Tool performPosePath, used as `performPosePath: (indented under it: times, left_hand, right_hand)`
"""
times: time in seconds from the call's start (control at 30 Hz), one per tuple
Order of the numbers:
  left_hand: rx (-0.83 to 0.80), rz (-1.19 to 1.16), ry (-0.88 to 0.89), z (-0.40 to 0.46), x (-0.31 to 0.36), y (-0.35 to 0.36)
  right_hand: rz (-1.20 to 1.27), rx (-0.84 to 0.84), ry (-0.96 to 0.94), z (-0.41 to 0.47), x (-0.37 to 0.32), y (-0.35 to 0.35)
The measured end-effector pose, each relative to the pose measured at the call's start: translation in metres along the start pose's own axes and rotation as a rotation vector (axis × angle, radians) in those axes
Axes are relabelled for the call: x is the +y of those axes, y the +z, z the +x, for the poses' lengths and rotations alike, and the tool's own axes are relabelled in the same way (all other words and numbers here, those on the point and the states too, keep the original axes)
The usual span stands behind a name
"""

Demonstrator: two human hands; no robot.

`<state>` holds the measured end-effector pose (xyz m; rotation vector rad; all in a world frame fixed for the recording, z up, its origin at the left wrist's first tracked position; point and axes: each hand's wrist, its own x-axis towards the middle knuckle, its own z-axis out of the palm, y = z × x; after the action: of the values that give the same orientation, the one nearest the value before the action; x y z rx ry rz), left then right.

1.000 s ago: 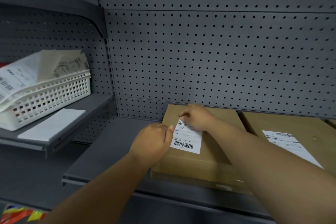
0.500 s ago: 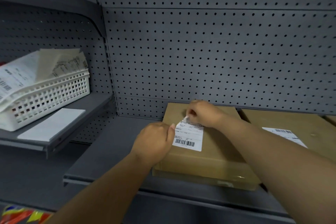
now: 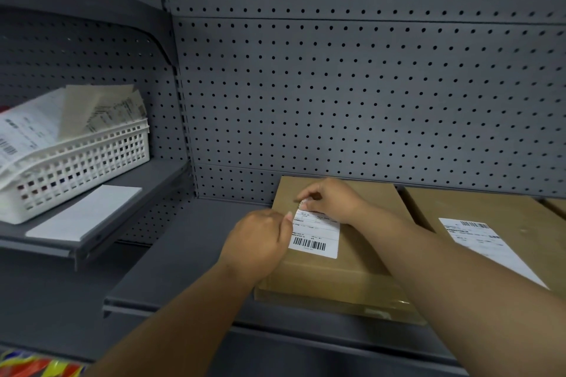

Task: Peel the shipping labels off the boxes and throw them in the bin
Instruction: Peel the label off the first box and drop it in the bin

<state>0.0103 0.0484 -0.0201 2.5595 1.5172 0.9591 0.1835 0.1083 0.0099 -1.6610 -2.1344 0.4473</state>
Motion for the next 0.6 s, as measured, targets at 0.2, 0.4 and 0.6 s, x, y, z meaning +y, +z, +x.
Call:
performPosePath:
  times: [0.2,0.4,0.6]
  left_hand:
    - [-0.002,0.002,-0.008,-0.0004,0.0004,0.0002]
    - [0.005,0.017,0.002,-0.0006,-0.0008,0.0019]
    - [0.005,0.009,0.006,-0.001,-0.0016,0.003]
  right_hand:
    - [-0.006,0.004,0.024,0.0005,-0.0066,-0.0008]
    - [-0.047,0.015,0.002,0.0017,-0.0075,0.0028]
    - [-0.126,0.028,-0.012,0.0012,-0.0109,0.0062]
